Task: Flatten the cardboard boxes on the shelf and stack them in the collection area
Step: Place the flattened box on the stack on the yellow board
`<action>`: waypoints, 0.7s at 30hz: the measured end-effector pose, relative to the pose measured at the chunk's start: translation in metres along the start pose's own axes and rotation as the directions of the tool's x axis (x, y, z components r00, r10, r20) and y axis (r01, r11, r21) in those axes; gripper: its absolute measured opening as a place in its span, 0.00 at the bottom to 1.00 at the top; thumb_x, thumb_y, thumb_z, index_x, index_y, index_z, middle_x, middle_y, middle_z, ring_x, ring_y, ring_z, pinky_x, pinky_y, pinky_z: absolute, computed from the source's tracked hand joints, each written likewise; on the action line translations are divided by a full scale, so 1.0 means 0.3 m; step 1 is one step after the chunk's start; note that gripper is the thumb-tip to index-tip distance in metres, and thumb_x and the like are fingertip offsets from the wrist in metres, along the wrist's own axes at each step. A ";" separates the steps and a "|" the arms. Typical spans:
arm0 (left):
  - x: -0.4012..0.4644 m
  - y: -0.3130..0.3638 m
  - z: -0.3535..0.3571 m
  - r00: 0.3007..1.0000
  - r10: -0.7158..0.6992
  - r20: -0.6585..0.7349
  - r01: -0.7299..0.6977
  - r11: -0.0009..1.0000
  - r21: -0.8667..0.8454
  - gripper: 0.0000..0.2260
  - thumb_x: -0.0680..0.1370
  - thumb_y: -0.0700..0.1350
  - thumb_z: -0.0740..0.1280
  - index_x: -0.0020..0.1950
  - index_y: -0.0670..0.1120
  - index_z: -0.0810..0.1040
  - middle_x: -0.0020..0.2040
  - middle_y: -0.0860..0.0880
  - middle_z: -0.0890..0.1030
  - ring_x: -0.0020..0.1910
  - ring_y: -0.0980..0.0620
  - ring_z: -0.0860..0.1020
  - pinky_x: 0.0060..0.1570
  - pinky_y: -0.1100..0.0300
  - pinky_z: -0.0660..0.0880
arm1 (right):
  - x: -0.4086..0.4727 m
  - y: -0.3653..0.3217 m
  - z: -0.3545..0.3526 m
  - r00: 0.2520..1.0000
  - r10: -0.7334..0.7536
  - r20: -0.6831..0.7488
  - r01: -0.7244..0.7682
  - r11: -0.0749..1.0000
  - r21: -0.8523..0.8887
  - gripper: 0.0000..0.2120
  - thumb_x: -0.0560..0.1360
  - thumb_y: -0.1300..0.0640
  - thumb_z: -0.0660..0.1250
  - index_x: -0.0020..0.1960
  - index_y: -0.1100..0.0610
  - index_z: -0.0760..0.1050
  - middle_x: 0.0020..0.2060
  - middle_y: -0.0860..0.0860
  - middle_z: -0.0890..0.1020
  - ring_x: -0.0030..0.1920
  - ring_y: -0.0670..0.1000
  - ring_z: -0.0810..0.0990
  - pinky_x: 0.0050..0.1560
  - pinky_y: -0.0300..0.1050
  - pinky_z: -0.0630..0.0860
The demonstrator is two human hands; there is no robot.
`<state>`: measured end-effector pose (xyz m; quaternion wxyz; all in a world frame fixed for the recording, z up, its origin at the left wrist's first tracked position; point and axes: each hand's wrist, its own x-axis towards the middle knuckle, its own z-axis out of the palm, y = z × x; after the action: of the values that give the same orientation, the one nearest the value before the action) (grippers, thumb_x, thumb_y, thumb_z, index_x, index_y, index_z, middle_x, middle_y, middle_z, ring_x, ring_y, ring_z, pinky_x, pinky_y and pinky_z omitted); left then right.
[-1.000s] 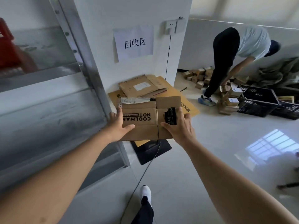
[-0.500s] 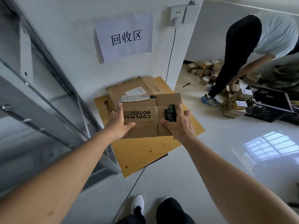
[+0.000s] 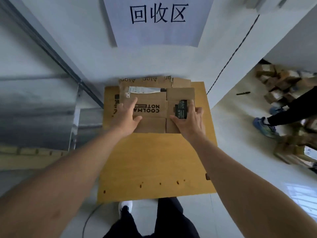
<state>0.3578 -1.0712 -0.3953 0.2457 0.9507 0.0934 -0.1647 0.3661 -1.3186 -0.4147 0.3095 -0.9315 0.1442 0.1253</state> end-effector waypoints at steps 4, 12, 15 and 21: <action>0.092 0.027 0.065 0.998 -0.055 -0.014 0.055 0.998 -0.040 0.32 0.83 0.52 0.67 0.83 0.63 0.56 0.80 0.38 0.56 0.78 0.37 0.63 0.74 0.42 0.66 | 0.178 0.011 0.036 0.997 -0.029 0.065 0.033 0.998 -0.057 0.46 0.73 0.33 0.72 0.81 0.42 0.49 0.68 0.54 0.65 0.65 0.60 0.74 0.60 0.60 0.78; 0.264 -0.012 0.190 0.999 -0.006 -0.048 0.018 0.968 0.251 0.31 0.83 0.52 0.64 0.81 0.68 0.53 0.84 0.48 0.41 0.82 0.35 0.47 0.75 0.35 0.55 | 0.358 0.031 0.180 0.983 -0.116 0.141 0.166 0.891 -0.423 0.32 0.79 0.32 0.60 0.79 0.36 0.54 0.78 0.58 0.52 0.75 0.65 0.59 0.74 0.62 0.62; 0.285 -0.004 0.222 0.997 0.041 -0.072 -0.006 0.902 0.431 0.32 0.83 0.48 0.62 0.82 0.67 0.51 0.84 0.45 0.45 0.81 0.33 0.49 0.78 0.34 0.54 | 0.365 0.036 0.191 0.931 -0.340 0.135 0.364 0.828 -0.426 0.27 0.80 0.43 0.66 0.76 0.39 0.61 0.77 0.58 0.57 0.74 0.63 0.62 0.72 0.62 0.65; 0.306 0.025 0.284 0.998 0.056 -0.035 -0.039 0.933 0.358 0.38 0.80 0.31 0.63 0.83 0.61 0.54 0.84 0.44 0.52 0.83 0.40 0.53 0.71 0.46 0.73 | 0.392 0.028 0.204 0.844 -0.479 0.241 0.536 0.766 -0.354 0.22 0.81 0.55 0.66 0.74 0.45 0.70 0.72 0.55 0.68 0.72 0.60 0.66 0.67 0.57 0.73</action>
<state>0.4221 -1.1111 -0.4952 0.0707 0.9849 0.0444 -0.1518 0.4635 -1.3102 -0.5048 0.1395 -0.9682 -0.1643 0.1273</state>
